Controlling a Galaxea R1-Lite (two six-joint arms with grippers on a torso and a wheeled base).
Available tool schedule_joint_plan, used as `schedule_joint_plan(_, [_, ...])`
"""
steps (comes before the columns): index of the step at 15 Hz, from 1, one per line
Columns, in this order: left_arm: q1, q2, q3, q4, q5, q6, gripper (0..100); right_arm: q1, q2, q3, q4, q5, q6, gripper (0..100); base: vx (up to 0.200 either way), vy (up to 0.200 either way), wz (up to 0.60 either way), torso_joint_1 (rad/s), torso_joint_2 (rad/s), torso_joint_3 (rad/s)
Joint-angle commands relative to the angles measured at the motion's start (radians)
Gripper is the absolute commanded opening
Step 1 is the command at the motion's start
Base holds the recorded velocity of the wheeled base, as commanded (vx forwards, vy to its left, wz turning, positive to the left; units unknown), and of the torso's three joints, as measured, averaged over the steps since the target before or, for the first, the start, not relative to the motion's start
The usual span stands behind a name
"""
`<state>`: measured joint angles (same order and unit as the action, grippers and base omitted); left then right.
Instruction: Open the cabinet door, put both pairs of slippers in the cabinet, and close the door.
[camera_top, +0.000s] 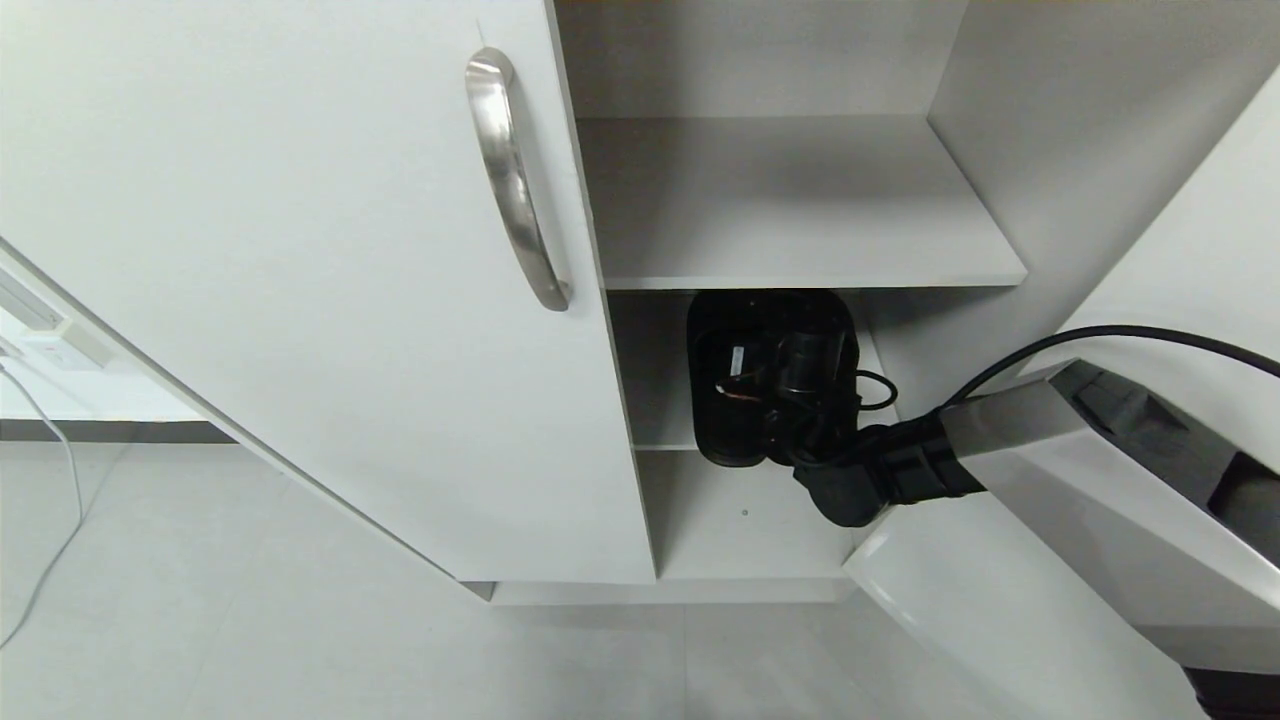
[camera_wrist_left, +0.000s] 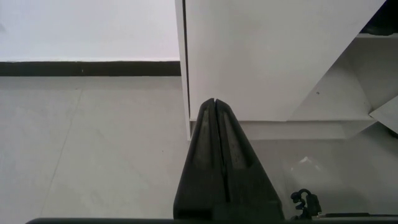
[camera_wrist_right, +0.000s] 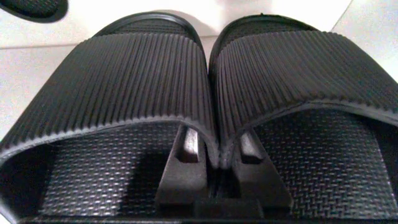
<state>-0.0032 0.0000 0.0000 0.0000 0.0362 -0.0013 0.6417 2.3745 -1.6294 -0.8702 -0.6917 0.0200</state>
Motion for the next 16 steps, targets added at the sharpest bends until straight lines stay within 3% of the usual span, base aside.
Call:
schedule_joint_plan(1, [0.000, 0.002, 0.000, 0.000, 0.001, 0.000, 0, 0.000, 0.006, -0.012, 0.000, 0.000, 0.000, 0, 0.000, 0.000, 0.00, 0.000, 0.00, 0.000])
schedule_joint_plan(8, [0.000, 0.002, 0.000, 0.000, -0.001, 0.001, 0, -0.005, 0.023, -0.015, 0.000, 0.000, 0.000, 0, 0.000, 0.000, 0.00, 0.000, 0.00, 0.000])
schedule_joint_plan(9, [0.000, 0.002, 0.000, 0.000, -0.001, 0.003, 0, -0.005, 0.025, -0.015, 0.000, 0.000, 0.000, 100, 0.000, 0.000, 0.00, 0.000, 0.00, 0.000])
schedule_joint_plan(12, [0.000, 0.002, 0.000, 0.000, -0.001, 0.003, 0, -0.004, 0.023, -0.001, 0.000, 0.000, -0.005, 100, 0.000, 0.000, 0.00, 0.000, 0.00, 0.000])
schedule_joint_plan(16, [0.000, 0.002, 0.000, 0.000, -0.001, 0.001, 0, 0.038, -0.041, 0.117, -0.016, -0.002, -0.008, 100, 0.000, 0.000, 0.00, 0.000, 0.00, 0.000])
